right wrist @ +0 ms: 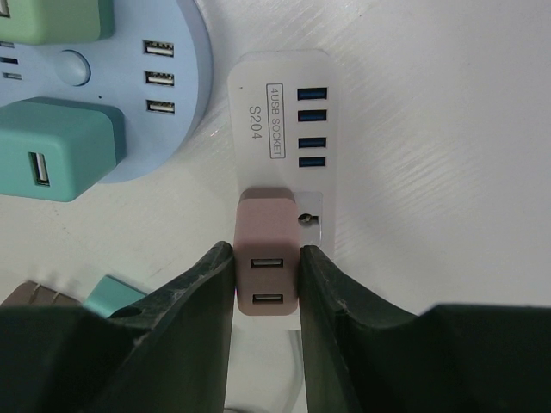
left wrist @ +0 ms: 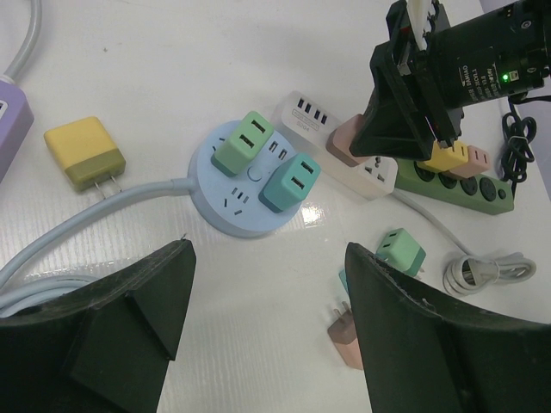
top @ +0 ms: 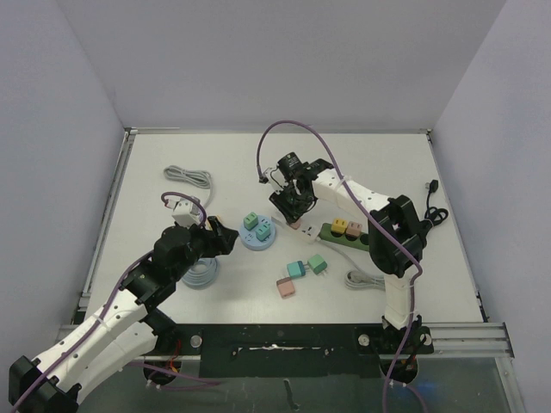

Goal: Insert the plug

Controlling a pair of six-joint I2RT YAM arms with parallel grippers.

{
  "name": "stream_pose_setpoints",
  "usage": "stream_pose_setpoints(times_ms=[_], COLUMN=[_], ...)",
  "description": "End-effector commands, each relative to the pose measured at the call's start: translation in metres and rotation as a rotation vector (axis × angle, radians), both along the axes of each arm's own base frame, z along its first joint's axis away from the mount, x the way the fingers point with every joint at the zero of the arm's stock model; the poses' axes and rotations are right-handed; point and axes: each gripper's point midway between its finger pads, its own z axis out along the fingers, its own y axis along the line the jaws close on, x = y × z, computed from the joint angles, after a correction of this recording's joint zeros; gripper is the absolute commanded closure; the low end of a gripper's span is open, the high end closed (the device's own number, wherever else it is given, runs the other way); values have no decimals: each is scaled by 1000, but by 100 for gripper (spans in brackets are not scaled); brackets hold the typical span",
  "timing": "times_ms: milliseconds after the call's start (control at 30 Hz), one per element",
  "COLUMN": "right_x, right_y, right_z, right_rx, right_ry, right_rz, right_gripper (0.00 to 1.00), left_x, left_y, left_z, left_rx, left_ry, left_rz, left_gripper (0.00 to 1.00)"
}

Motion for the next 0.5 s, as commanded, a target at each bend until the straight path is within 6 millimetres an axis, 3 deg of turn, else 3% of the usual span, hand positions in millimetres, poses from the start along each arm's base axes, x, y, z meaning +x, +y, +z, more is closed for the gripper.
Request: stream_pose_setpoints(times_ms=[0,167,233,333,467], right_x=[3,22,23,13,-13], right_y=[-4,2,-3,-11,-27], right_z=[9,83,103,120,108], right_rx=[-5,145,198,281,298], right_ry=[-20,-193,-248,-274,-236], right_rz=[-98,-247,-308,-376,-466], right_gripper=[73,45,40,35,32], left_x=[5,5,3,1,-1], left_y=[-1,-3,-6,-9,-11], left_z=[19,24,26,29,33], left_rx=[-26,-21,-23,-33,-47], left_ry=[-65,-80,-94,-104,-113], left_rz=[0,-19,-49,-67,-84], left_gripper=[31,20,17,16,16])
